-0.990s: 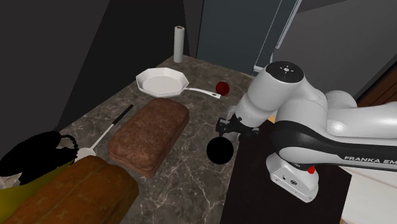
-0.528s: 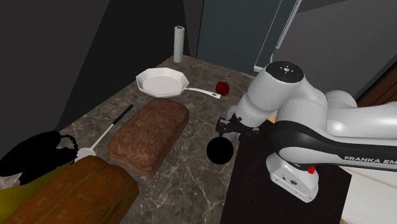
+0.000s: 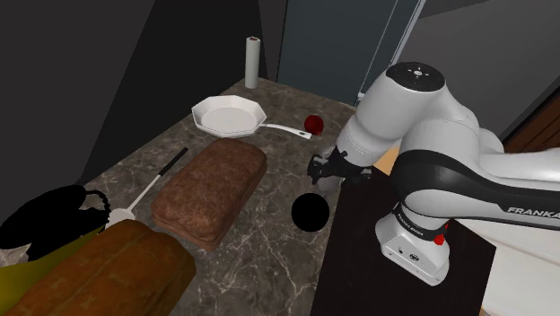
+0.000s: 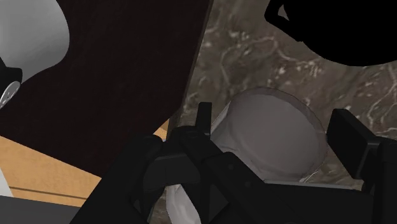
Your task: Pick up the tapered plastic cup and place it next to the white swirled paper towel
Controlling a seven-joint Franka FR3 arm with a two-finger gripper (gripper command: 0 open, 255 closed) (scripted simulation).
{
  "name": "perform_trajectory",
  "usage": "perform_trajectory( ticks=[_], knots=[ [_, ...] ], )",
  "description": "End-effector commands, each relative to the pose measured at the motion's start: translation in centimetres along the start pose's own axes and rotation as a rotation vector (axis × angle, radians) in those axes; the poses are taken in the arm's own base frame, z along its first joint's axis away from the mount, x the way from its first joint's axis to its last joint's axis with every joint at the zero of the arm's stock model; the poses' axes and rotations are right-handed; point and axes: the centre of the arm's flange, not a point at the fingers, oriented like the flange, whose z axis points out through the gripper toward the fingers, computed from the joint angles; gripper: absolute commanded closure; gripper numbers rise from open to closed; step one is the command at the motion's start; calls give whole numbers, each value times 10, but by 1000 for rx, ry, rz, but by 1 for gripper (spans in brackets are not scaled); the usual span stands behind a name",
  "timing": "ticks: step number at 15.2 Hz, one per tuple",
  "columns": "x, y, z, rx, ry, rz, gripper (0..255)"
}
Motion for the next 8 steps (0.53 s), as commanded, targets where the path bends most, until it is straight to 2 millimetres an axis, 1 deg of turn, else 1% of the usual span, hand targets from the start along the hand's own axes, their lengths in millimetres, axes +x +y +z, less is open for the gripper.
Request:
perform_trajectory(
  ticks=[1,8],
  knots=[
    [3,0,-11,0,0,0,255],
    [12,-2,-46,0,0,0,255]
  ],
)
